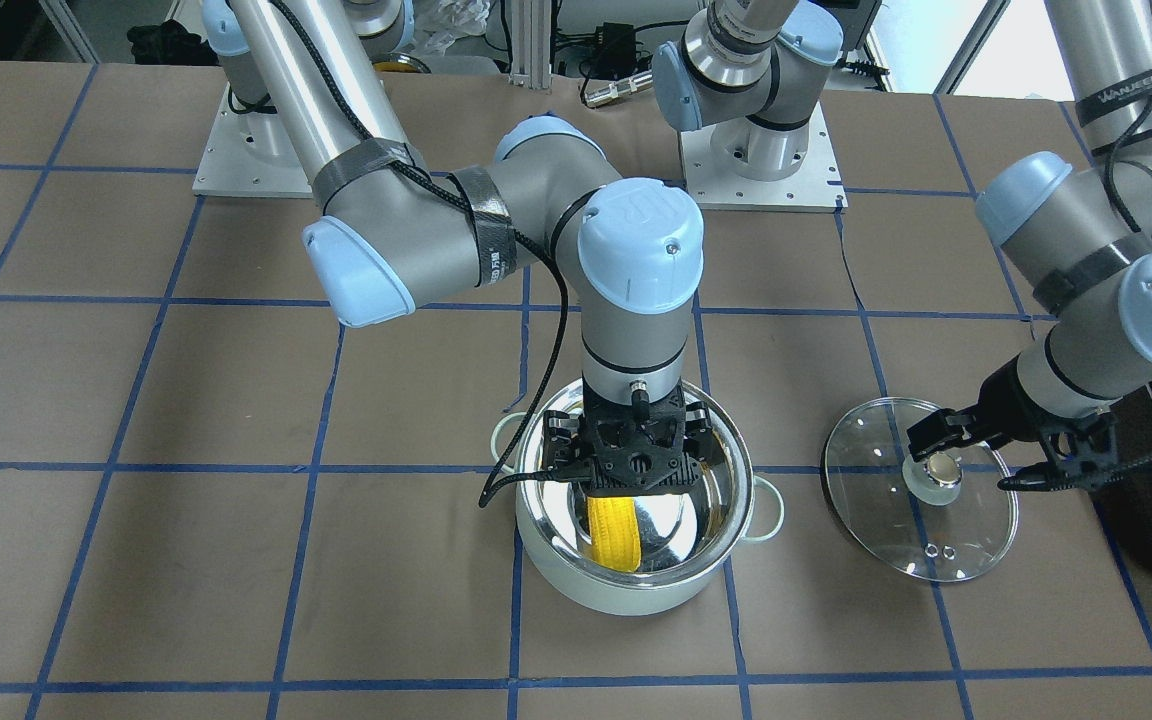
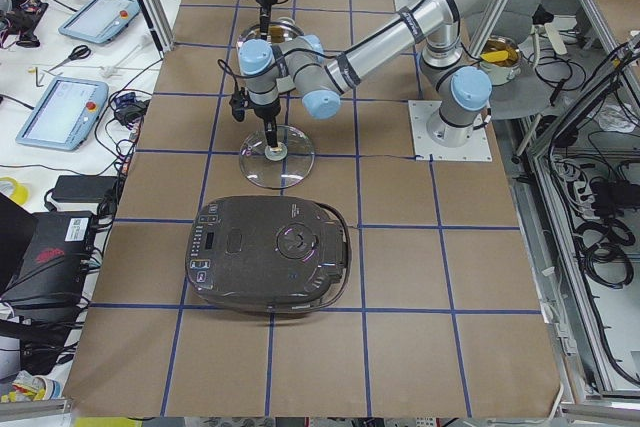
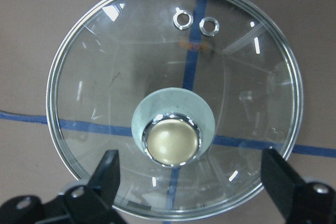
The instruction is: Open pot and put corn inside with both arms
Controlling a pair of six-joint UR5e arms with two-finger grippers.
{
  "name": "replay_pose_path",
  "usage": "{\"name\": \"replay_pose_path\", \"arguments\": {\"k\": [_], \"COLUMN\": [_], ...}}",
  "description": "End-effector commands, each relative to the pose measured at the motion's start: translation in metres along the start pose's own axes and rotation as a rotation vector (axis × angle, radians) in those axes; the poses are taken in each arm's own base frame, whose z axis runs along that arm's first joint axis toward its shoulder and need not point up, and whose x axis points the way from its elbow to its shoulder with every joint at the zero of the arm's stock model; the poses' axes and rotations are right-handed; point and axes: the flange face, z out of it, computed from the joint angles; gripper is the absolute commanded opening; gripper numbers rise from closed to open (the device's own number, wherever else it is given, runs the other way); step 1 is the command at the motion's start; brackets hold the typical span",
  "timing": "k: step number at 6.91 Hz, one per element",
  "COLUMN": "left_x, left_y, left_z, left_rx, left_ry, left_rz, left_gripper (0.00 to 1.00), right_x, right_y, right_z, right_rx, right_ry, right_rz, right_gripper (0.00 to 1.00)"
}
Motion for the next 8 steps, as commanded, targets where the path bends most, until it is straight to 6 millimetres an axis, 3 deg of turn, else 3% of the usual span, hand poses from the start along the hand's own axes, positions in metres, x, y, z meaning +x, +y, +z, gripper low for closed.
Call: {"name": "replay_pose_path", "arguments": {"k": [1, 3, 4, 5, 6, 7, 8], "left_x": [0.044, 0.117, 0.149, 0.175, 0.212, 0.232, 0.233], "left_y": [0.035, 0.081, 0.107, 0.124, 0.143, 0.153, 0.139], "left_z": [-0.067, -0.13, -0.149, -0.174, -0.204, -0.227, -0.232], "left_rx": [0.002, 0.063, 0.08, 0.127, 0.156, 0.141, 0.148], "left_ry": [-0.008, -0.014, -0.016, -0.006, -0.002, -0.011, -0.035], "left_rz": [-0.025, 0.03, 0.048, 0.04, 0.117, 0.163, 0.162], "left_gripper": [1.0, 1.0, 1.0, 1.0, 1.0, 1.0, 1.0], "right_x": [0.068, 0.162, 0.204, 0.253, 0.304, 0.333, 0.337], "right_y": [-0.023, -0.028, -0.023, -0.012, -0.001, 0.012, 0.036], "right_z": [-0.059, -0.121, -0.155, -0.173, -0.175, -0.182, -0.194], "right_rx": [0.014, -0.067, -0.085, -0.139, -0.202, -0.219, -0.246], "right_ry": [0.008, 0.056, 0.068, 0.081, 0.085, 0.089, 0.092], "right_rz": [0.055, 0.1, 0.139, 0.125, 0.09, 0.117, 0.135], "right_gripper": [1.0, 1.0, 1.0, 1.0, 1.0, 1.0, 1.0]}}
